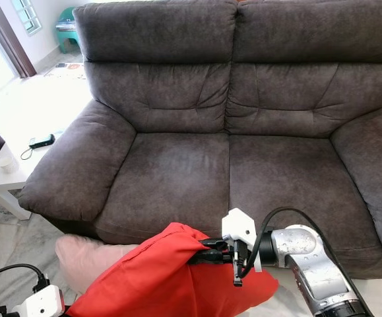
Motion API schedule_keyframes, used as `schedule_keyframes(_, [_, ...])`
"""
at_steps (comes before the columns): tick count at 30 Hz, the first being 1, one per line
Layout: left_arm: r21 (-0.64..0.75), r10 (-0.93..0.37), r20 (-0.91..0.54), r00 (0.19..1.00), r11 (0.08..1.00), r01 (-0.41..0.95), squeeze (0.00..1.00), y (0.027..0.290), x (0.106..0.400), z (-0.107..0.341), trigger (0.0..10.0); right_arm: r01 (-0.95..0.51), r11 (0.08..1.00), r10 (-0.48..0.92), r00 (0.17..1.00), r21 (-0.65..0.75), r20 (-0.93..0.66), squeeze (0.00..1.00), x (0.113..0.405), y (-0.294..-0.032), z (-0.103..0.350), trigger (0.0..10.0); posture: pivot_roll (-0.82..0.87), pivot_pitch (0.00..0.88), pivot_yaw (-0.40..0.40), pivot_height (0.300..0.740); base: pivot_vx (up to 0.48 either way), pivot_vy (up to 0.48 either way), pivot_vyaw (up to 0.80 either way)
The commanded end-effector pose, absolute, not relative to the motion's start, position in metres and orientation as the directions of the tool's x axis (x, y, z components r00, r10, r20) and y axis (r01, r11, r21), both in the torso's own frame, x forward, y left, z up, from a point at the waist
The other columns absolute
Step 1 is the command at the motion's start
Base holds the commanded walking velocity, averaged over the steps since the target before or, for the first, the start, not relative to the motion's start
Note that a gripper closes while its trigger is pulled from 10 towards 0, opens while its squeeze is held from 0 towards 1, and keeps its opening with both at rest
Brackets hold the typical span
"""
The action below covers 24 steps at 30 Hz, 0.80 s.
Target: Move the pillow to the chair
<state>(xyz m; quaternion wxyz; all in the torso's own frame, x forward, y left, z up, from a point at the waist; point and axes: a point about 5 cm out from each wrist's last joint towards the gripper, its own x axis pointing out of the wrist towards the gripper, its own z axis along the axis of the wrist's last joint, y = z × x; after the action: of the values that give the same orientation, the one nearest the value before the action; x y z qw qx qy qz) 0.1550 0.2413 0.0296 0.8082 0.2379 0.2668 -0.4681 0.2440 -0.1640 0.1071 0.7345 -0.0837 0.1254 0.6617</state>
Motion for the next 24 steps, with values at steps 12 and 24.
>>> schedule_keyframes(12, [0.172, -0.661, -0.587, 0.467, 0.462, 0.87, 0.0, 0.232, 0.171, 0.045, 0.0, -0.995, 0.083, 0.976, 0.094, -0.06, -0.195, 0.0, 0.25, -0.155, 0.131, 10.0, 0.05, 0.047, 0.059, 0.74, 0.0, 0.0, 0.0])
schedule_keyframes(24, [0.367, -0.389, -0.145, 0.91, 0.832, 0.415, 0.0, 0.216, 0.242, 0.1, 10.0, -0.859, 0.483, 0.873, 0.487, -0.172, 0.024, 0.0, 0.281, -0.152, 0.144, 10.0, 0.04, 0.029, 0.058, 0.74, 0.0, 0.0, 0.0])
